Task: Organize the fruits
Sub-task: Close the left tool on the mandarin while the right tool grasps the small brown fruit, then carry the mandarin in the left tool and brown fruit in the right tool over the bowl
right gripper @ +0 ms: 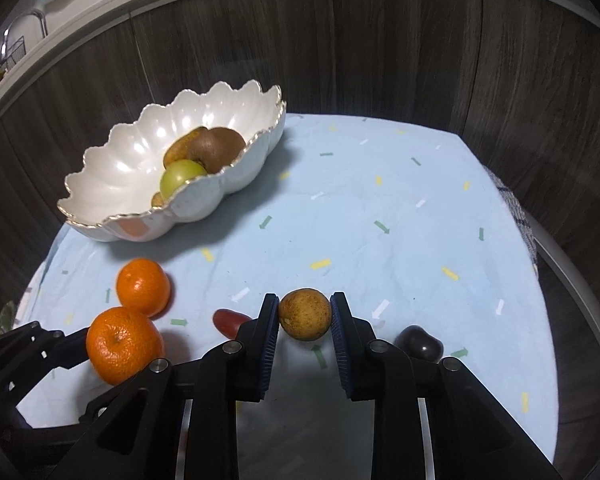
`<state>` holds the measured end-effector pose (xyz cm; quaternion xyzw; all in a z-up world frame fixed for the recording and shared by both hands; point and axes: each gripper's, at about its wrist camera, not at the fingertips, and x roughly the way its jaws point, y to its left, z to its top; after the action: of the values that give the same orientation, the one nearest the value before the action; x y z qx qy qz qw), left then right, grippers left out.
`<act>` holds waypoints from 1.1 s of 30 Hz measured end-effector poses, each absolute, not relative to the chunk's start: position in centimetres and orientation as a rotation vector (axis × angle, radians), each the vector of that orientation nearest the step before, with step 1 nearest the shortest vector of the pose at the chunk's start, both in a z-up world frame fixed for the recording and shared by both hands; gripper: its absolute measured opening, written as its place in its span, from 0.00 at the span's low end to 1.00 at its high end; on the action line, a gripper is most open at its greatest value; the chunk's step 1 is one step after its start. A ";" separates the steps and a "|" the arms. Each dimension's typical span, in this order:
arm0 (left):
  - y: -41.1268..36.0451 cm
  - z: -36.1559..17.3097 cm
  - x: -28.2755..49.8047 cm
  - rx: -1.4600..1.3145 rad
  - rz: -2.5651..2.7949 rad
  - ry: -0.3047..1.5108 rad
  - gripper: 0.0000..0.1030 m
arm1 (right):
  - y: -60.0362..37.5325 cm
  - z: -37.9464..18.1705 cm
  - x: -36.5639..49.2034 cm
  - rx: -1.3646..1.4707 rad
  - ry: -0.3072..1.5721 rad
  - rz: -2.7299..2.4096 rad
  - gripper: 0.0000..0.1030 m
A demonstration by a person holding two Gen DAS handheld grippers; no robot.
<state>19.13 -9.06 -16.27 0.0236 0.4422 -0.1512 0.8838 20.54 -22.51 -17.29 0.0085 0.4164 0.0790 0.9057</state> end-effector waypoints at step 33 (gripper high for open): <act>-3.3 -10.0 19.9 -0.004 -0.251 0.800 0.43 | -18.5 -10.1 18.6 -0.020 0.761 0.202 0.26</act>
<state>19.95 -3.27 -9.98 -0.0021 0.3884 -0.1219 0.9134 18.63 -18.55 -10.11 -0.0099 0.3706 0.0984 0.9235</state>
